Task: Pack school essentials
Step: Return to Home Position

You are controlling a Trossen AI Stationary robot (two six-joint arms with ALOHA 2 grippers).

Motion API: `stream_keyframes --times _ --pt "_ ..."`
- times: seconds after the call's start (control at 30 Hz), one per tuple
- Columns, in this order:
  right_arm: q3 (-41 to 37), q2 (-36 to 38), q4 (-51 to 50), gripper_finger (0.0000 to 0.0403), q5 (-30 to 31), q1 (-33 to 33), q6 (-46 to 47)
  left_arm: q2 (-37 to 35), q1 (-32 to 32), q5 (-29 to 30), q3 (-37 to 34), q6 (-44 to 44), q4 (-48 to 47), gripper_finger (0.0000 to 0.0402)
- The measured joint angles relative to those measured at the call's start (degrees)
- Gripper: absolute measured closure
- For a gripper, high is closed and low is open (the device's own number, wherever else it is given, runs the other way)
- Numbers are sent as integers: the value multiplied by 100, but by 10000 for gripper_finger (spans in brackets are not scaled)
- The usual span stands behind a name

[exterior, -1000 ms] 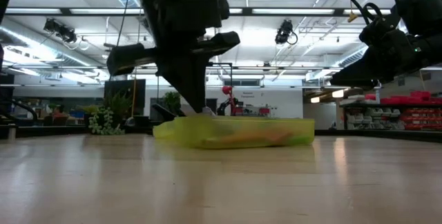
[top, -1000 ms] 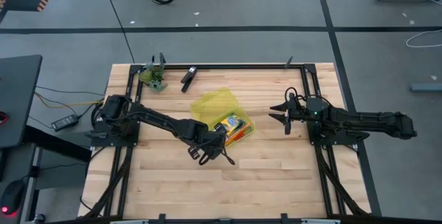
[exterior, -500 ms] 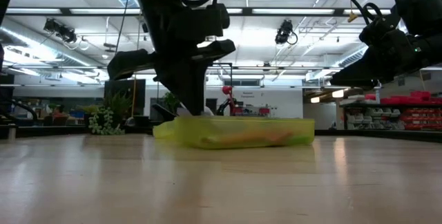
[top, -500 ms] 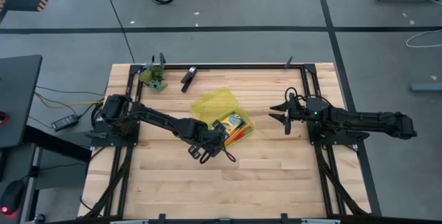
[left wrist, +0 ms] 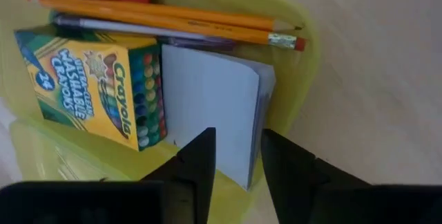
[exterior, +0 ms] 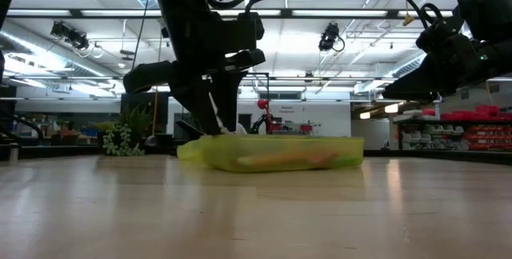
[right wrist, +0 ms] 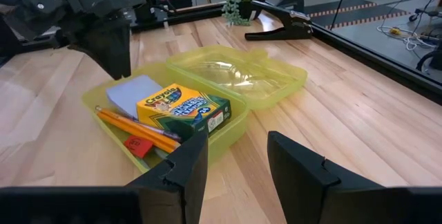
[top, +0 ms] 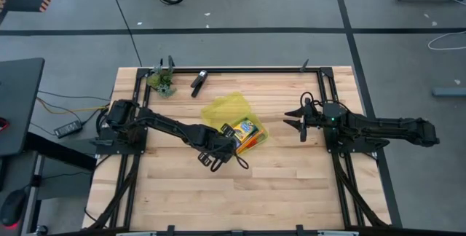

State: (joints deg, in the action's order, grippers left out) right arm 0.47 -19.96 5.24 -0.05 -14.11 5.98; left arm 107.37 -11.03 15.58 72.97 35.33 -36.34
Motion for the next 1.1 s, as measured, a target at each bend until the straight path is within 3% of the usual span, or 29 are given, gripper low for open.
stream_keyframes --times 0.2,0.43,0.63,0.83,1.1 --pt "0 1 0 246 0 1 0 -317 25 -31 0 -586 -11 273" --pt "0 1 2 246 0 2 0 -988 342 -686 0 -991 -30 313" --pt "0 1 0 246 0 0 0 -1077 545 -940 -42 -1118 70 346" --pt "0 1 2 246 0 2 0 -1209 603 -1187 -869 -1252 928 372" --pt "0 -1 -55 246 0 0 0 -2102 723 -1207 -2125 -1568 2219 397"
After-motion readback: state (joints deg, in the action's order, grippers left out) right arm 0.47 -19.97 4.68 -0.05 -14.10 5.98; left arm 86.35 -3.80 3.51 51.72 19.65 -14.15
